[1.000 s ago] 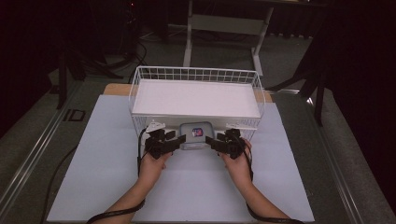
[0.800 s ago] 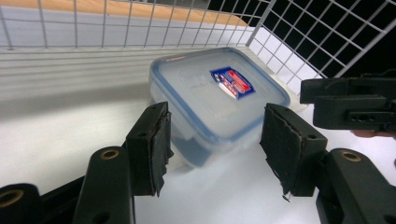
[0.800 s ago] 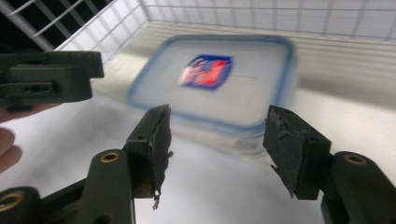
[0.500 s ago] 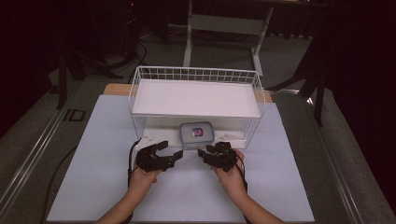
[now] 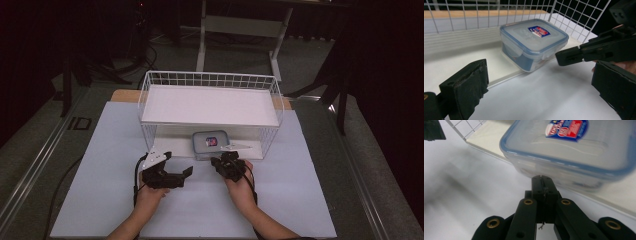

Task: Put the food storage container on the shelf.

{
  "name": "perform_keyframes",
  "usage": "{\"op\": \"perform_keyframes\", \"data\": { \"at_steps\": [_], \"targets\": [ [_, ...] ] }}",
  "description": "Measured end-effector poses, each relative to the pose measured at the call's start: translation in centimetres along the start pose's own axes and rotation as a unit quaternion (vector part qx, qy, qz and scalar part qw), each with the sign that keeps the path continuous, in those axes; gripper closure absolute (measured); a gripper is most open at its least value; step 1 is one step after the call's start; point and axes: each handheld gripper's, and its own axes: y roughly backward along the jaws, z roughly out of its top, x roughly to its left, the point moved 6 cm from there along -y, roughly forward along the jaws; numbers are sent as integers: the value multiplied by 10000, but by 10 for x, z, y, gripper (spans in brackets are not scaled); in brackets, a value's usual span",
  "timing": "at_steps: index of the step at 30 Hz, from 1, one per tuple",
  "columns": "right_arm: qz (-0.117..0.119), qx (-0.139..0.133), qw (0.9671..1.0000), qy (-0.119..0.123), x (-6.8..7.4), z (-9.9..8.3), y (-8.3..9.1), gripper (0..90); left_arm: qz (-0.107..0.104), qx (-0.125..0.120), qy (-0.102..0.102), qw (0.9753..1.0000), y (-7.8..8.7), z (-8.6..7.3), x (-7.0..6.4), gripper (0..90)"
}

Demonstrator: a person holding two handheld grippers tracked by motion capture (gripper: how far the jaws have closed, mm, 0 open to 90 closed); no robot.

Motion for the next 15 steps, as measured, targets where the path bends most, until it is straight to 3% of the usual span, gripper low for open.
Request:
{"op": "perform_keyframes", "data": {
  "at_steps": [3, 15],
  "targets": [
    [17, 17, 10000, -22, 4, 2, -7, 900, 60, -41, -86, 9999, 0, 1, 0, 19],
    [-59, -91, 9999, -116, 10, 11, -30, 900, 103, -65, -41, 9999, 1, 0, 4, 19]
  ]
}}
